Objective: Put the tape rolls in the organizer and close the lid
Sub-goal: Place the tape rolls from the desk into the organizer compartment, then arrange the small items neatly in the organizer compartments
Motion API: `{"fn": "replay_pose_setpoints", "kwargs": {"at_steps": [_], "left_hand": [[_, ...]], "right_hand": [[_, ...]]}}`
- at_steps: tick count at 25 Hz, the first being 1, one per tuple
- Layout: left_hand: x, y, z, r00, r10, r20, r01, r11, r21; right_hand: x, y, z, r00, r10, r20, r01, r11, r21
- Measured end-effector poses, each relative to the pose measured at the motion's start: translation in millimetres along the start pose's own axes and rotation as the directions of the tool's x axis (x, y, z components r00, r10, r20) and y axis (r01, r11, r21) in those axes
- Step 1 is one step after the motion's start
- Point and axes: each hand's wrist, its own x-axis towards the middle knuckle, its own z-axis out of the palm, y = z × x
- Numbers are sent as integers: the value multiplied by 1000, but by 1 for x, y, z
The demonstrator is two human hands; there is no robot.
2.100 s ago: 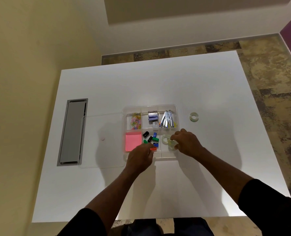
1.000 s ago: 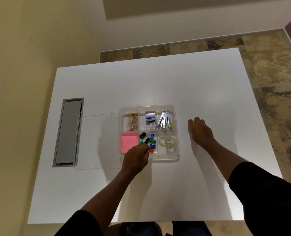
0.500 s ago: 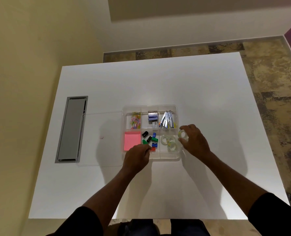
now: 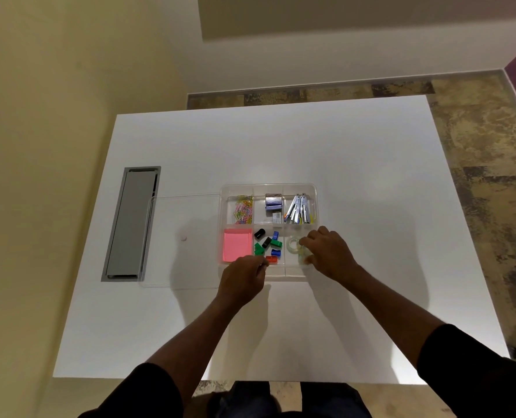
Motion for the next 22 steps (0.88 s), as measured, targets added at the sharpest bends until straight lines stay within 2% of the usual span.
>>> {"fn": "replay_pose_setpoints", "kwargs": {"at_steps": [4, 14, 18, 22], "left_hand": [[-2, 0, 1, 1000, -1, -7, 1, 1000, -2], [3, 5, 9, 1000, 4, -10, -4, 1000, 17], [10, 12, 18, 996, 53, -65, -47, 995, 90], [21, 19, 31, 998, 60, -19, -55, 982, 181]], "right_hand": [[0, 3, -6, 1000, 6, 17, -7, 1000, 12], [-9, 15, -5, 974, 200, -110, -165, 950, 267], [-12, 15, 3, 957, 260, -128, -211, 929, 305], [-14, 9, 12, 957, 246, -156, -187, 929, 319]]}}
